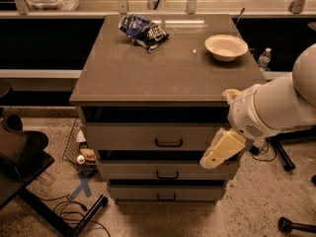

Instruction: Open middle drawer

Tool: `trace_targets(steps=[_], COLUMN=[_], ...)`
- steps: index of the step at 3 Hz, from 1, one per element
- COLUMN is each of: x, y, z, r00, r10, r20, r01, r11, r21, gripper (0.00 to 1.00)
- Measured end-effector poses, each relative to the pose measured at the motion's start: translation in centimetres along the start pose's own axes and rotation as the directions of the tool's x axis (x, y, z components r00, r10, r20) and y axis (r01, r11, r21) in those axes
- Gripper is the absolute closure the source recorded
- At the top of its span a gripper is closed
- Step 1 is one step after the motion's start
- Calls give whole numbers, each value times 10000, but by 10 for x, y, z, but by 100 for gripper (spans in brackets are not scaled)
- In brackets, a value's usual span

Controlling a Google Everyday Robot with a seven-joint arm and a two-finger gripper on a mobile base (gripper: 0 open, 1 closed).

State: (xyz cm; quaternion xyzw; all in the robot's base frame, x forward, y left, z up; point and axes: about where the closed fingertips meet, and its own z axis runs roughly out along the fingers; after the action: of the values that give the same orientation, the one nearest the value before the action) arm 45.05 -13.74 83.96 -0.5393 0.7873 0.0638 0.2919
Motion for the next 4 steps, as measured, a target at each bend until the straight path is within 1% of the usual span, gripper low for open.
trace_targets(steps=[1, 2, 3, 4], x=[10, 69, 121, 151], y=[1, 0, -14, -20], z=[11, 52, 78, 103], r00=[9999, 9955, 9837, 9867], r10=[96, 765, 1043, 73], r20=[-36, 557, 1463, 1624], r01=[-96, -791, -1184, -268], r11=[9998, 9958, 9888, 9926], r21=[172, 466, 912, 1182], gripper=[0, 0, 0, 0])
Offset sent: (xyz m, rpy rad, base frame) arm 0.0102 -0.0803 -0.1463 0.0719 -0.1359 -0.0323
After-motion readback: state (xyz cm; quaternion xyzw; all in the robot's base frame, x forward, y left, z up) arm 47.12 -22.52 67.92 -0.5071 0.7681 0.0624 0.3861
